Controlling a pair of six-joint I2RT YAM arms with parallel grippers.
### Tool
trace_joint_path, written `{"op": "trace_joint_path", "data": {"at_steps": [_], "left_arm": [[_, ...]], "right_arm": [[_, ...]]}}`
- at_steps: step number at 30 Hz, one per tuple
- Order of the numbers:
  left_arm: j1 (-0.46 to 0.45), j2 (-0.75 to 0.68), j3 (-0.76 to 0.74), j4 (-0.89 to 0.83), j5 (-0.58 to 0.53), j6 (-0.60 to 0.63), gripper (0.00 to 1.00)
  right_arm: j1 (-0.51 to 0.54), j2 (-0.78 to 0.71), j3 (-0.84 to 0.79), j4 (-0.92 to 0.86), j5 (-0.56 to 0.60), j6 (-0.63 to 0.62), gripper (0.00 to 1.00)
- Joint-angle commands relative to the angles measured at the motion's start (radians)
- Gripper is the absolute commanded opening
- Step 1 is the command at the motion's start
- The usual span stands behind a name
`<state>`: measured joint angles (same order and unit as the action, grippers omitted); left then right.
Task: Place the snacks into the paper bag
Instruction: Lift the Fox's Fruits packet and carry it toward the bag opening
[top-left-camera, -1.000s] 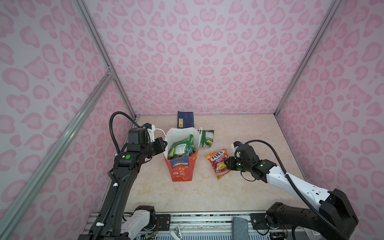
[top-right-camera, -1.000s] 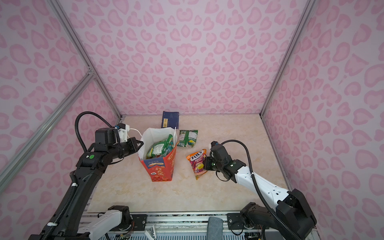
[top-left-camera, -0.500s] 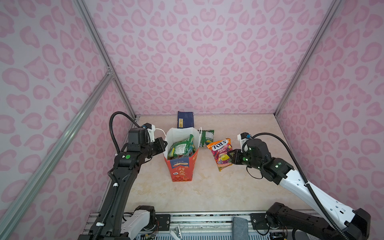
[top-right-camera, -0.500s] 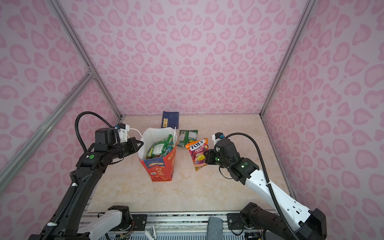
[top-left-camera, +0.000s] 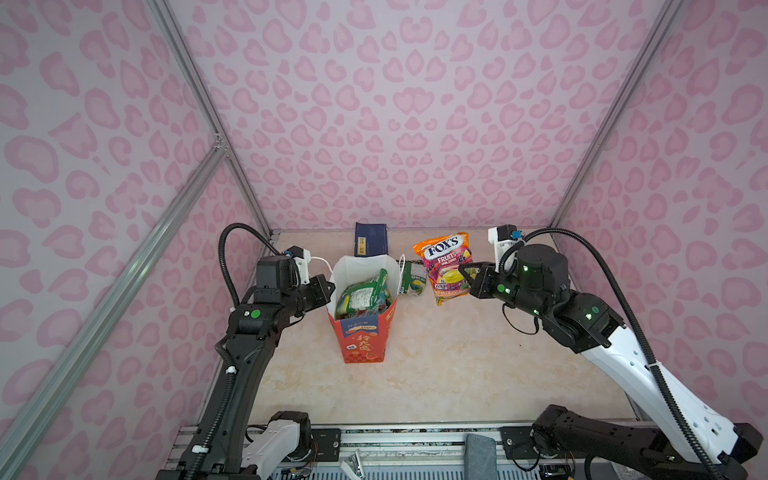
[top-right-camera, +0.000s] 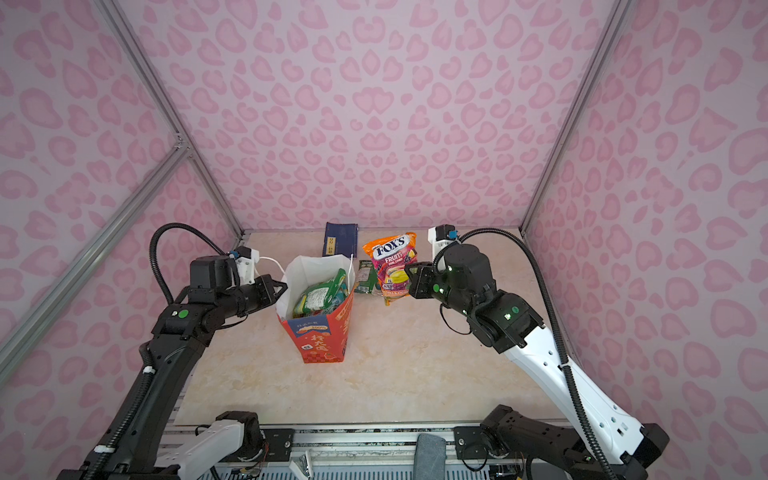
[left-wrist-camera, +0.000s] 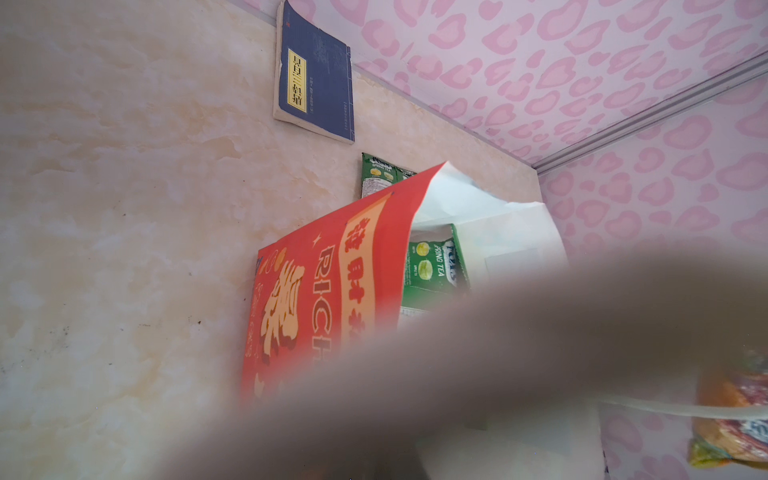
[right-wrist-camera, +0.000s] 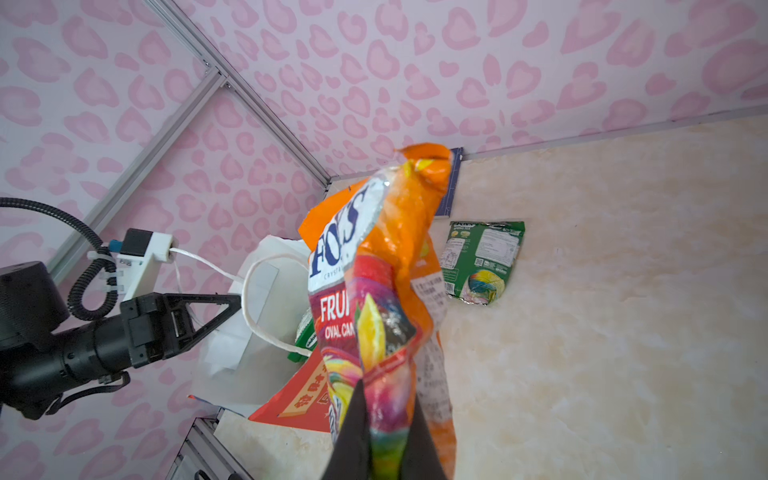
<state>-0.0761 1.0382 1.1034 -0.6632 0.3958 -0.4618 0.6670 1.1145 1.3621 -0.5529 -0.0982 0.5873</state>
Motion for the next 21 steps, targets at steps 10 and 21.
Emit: {"op": "trace_joint_path", "data": {"at_steps": [10, 21], "left_arm": [[0.000, -0.013, -0.002, 0.053, 0.029, 0.005, 0.08], [0.000, -0.020, -0.004, 0.052, 0.028, 0.006, 0.08]], "right_arm": [[0.105, 0.252, 0.441, -0.045, 0.022, -0.064, 0.00], [0.224, 0.493, 0.724, -0.056, 0.003, -0.075, 0.00]]}}
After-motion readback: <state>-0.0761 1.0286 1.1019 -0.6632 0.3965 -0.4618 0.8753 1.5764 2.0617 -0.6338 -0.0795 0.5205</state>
